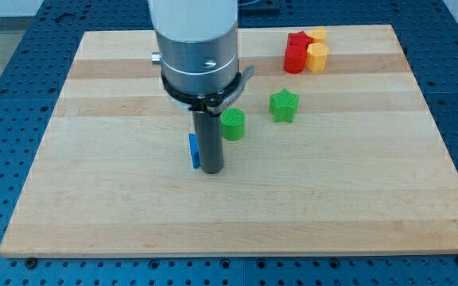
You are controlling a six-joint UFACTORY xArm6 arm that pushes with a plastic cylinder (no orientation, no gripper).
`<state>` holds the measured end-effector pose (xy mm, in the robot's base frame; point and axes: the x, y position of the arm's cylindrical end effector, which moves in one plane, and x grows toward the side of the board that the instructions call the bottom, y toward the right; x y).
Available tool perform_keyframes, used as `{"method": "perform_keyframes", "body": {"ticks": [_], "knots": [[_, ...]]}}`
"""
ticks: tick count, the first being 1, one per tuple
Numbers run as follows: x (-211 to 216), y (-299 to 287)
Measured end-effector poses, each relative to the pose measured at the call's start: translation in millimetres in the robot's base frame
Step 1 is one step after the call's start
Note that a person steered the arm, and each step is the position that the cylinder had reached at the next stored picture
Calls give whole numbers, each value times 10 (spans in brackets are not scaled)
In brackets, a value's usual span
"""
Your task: Move the blue triangle up a bit
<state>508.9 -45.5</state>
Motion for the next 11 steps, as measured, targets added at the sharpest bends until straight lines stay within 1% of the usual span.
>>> {"method": "perform_keyframes", "body": {"ticks": [2, 3, 4, 5, 6, 7, 8, 9, 10, 11], "knots": [[54, -655], [56, -804], [56, -485], [1, -28], [-114, -1], [206, -35], [286, -379], [59, -653], [-142, -692], [-223, -526]]}}
